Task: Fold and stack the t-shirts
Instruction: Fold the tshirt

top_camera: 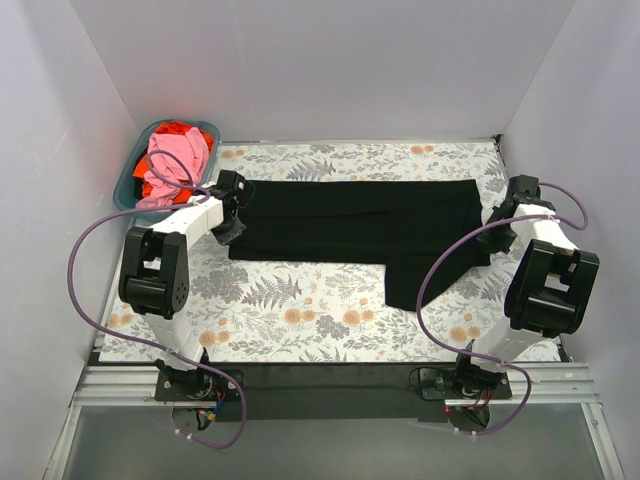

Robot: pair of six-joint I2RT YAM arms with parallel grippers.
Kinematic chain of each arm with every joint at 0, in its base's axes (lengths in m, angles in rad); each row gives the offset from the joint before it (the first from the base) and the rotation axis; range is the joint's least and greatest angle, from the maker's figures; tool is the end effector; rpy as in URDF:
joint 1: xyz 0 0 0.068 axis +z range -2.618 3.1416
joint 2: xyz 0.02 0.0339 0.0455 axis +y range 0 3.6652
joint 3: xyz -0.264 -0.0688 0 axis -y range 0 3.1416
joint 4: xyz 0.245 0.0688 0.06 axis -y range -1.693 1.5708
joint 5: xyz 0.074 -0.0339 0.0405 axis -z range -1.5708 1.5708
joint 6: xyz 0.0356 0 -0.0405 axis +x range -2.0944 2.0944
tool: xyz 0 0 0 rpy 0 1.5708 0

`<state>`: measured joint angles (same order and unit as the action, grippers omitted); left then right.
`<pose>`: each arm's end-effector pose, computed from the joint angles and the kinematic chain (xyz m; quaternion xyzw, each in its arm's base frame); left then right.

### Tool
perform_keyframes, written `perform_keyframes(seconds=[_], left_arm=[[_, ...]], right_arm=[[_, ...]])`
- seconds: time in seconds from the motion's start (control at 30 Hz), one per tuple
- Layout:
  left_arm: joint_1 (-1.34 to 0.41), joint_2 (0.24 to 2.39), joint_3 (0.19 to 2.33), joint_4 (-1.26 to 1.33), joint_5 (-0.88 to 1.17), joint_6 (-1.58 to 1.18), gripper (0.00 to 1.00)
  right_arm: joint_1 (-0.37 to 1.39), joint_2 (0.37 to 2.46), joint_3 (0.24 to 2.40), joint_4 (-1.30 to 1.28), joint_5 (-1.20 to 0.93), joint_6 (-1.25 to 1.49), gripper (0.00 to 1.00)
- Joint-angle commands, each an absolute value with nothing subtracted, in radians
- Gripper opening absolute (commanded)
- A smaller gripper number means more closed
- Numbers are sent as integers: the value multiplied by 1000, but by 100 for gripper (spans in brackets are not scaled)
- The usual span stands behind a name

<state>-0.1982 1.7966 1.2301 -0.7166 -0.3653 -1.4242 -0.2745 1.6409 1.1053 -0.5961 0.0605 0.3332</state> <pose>0.3441 -0.0561 0.1871 -0.5812 0.7810 0.0216 0.2274 0.3136 -0.0905 0.2043 0.2982 0.9289 -0.0231 0.2185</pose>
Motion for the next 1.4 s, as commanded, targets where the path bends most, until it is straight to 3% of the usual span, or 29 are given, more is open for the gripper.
perform_keyframes(seconds=[0.0,1.37], left_arm=[[-184,1784,1270,-707,-440,-1417,0],[-183,1861,1227,-620,-466,-1448,0]], right_arm=[[-279,1647,1172,-549,103,313,1],[-244,1819,1298,-531,132,291,1]])
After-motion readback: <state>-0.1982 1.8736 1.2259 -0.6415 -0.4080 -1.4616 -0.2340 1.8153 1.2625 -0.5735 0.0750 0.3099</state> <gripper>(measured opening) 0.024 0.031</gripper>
